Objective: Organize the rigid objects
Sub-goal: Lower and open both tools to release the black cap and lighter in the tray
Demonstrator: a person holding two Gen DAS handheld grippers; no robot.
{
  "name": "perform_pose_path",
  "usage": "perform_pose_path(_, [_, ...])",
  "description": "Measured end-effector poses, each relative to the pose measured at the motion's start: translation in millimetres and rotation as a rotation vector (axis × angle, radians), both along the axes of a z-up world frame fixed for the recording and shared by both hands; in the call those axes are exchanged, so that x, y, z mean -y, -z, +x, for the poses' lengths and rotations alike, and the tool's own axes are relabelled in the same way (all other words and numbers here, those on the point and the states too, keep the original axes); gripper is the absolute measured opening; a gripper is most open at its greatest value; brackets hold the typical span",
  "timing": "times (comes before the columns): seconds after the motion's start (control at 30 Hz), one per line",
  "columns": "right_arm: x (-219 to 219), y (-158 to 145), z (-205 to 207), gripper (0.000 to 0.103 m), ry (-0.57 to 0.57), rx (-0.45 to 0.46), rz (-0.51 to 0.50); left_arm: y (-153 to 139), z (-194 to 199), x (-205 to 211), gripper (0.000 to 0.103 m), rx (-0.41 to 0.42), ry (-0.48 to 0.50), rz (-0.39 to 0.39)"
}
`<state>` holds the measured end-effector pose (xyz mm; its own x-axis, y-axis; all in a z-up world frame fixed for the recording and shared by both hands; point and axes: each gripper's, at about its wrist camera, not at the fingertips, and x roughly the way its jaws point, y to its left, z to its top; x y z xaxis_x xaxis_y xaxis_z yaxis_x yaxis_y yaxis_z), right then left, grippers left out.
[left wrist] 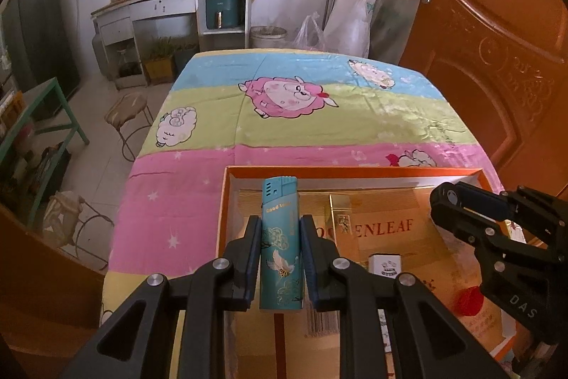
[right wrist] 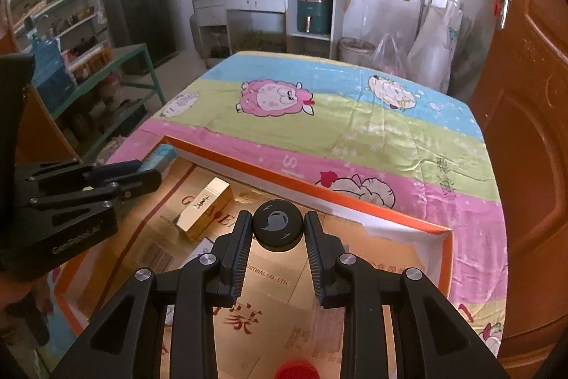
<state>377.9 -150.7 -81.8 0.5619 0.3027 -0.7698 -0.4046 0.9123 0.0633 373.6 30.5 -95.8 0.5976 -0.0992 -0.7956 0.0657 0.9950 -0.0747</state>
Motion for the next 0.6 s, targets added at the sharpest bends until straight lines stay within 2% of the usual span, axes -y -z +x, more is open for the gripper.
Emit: perform_pose_path(0.6, [-12.2, 26.2, 20.3, 0.031, -0.006, -0.078, -0.019, 28.4, 18.0, -1.7, 0.022, -0.086, 0.009, 0.020])
